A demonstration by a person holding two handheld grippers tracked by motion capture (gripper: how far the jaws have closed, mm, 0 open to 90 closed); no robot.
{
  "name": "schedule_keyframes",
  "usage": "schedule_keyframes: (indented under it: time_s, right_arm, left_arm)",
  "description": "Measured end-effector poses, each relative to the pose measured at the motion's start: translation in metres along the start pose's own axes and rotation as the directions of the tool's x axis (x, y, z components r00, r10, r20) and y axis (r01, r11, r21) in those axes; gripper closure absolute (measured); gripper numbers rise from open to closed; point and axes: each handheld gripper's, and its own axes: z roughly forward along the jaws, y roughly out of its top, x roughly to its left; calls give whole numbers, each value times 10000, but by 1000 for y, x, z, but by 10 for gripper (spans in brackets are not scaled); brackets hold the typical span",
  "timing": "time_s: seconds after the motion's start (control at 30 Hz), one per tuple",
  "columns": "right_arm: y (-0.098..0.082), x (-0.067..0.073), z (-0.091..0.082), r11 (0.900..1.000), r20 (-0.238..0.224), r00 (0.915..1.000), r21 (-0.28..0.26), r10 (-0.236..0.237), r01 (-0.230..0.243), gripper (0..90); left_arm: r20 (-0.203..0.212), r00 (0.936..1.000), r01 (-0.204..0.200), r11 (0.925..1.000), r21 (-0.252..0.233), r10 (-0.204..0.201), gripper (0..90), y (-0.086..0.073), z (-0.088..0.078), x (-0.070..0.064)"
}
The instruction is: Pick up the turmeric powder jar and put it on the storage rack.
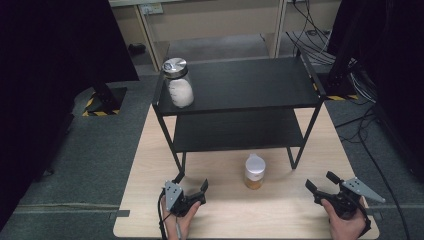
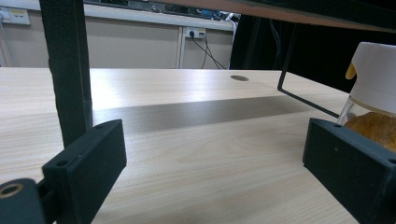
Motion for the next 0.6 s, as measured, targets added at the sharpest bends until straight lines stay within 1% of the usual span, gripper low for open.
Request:
schedule_keyframes:
  time_s: [0.17, 0.23, 0.27, 0.3, 0.37, 0.47, 0.5, 0.53, 0.6]
  right_arm:
    - [2, -2, 1, 9999, -158, 9998, 128, -78, 80, 37]
    - [1, -4, 2, 9999, -369, 9993, 55, -117, 119, 18]
    - [1, -4, 2, 9999, -369, 9993, 55, -117, 119, 18]
    - [-1, -4, 4, 9998, -545, 9983, -69, -200, 197, 15]
    - [-1, -2, 7, 9993, -699, 9969, -73, -371, 367, 13]
    - [0, 1, 11, 9989, -906, 9948, -88, -456, 450, 11]
    - [1, 3, 14, 9985, -999, 9935, -89, -541, 535, 10]
    - [2, 8, 18, 9976, -1185, 9906, -76, -688, 684, 10]
    - [3, 11, 22, 9967, -1346, 9876, -45, -805, 806, 10]
  left_arm:
    - [-16, 10000, -47, 10000, 6, 47, 56, 0, 0, -1]
    - [-25, 9999, -104, 9999, -10, 104, 55, 0, 0, -1]
    - [-25, 9999, -104, 9999, -10, 104, 55, 0, 0, -1]
    - [-21, 10000, -90, 10000, -23, 90, 55, 0, 0, -1]
    - [-10, 10000, -80, 10000, -20, 80, 55, 0, 0, -1]
    - [-6, 10000, -85, 10000, -9, 85, 55, 0, 0, -1]
    - [-5, 10000, -91, 10000, -6, 91, 55, 0, 0, -1]
    - [1, 10000, -99, 10000, -3, 99, 55, 0, 0, -1]
    - [-3, 9999, -140, 9999, -7, 140, 55, 0, 1, -1]
